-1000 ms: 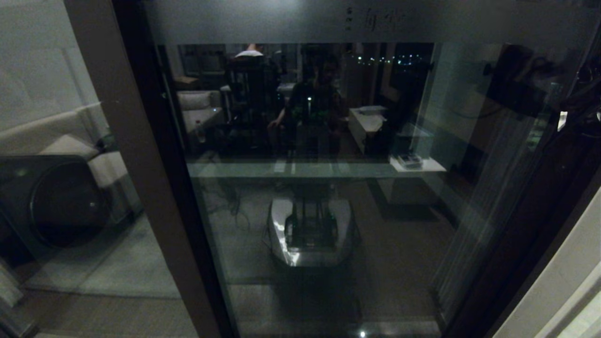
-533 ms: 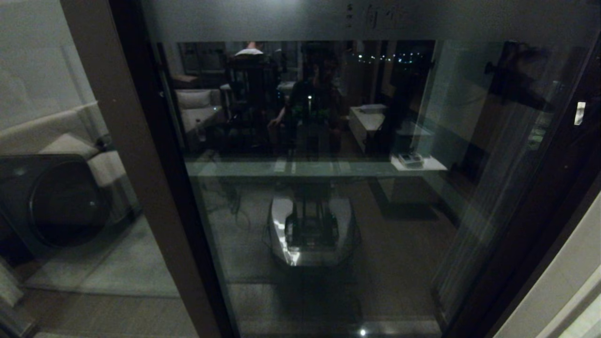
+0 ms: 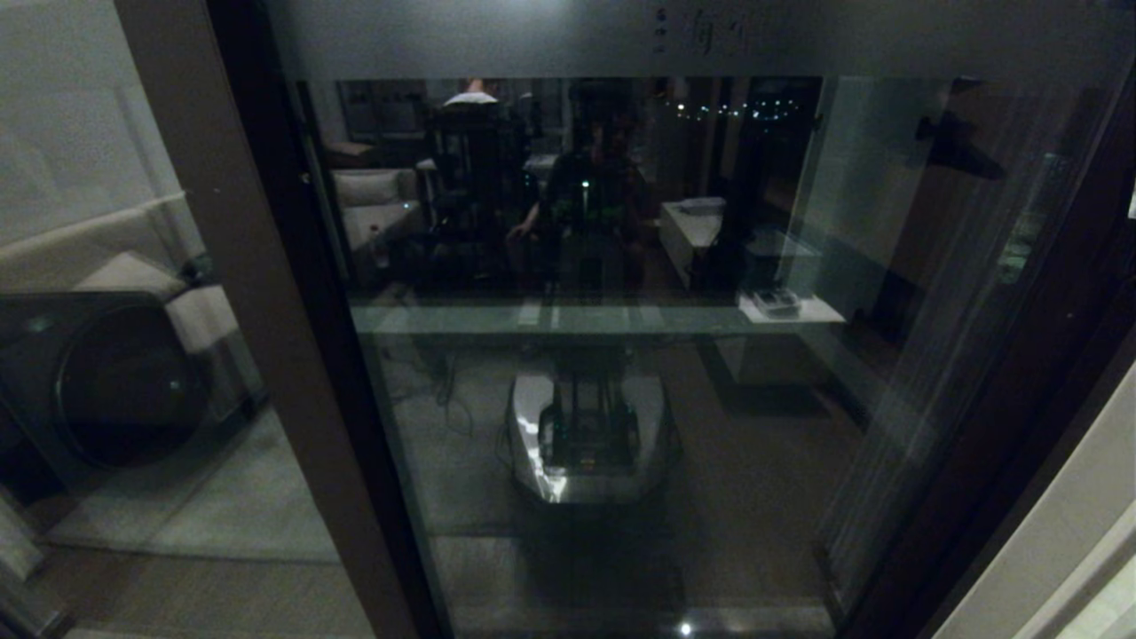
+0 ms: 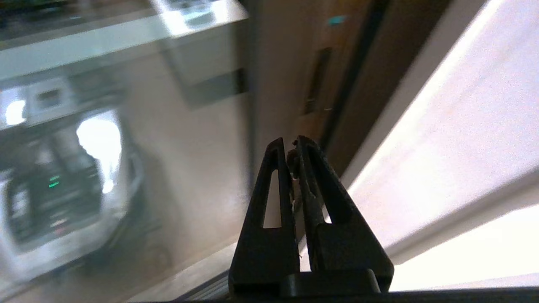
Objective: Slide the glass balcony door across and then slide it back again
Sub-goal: Open the slid door
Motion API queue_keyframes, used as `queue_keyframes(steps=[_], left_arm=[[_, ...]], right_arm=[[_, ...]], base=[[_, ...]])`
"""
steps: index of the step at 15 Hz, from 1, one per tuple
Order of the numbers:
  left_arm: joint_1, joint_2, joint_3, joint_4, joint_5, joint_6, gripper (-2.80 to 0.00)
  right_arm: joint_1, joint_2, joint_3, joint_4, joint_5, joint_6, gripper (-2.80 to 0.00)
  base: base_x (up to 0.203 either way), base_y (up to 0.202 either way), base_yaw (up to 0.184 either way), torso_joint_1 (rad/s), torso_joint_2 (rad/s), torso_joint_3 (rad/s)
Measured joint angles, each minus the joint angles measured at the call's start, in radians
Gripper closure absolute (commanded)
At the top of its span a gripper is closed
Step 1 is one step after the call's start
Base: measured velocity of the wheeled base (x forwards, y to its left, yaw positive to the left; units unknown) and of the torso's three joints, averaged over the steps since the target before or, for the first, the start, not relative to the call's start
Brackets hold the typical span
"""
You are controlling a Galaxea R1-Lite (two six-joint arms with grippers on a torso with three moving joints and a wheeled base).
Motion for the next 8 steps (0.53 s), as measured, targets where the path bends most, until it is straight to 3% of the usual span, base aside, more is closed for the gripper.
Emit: queue_keyframes(steps=[5,8], left_arm=[[0.000,0.000,0.000,0.000,0.000,0.000,0.00],[0.000,0.000,0.000,0.000,0.000,0.000,0.00]], right_arm=[[0.003,-0.083,0.098,-0.003,0.219,0.001,0.00],[0.033,-0.144,0.179,-0.003,0.243,0.011,0.00]], base=[[0.000,0.000,0.000,0.000,0.00,0.000],[0.000,0.000,0.000,0.000,0.00,0.000]])
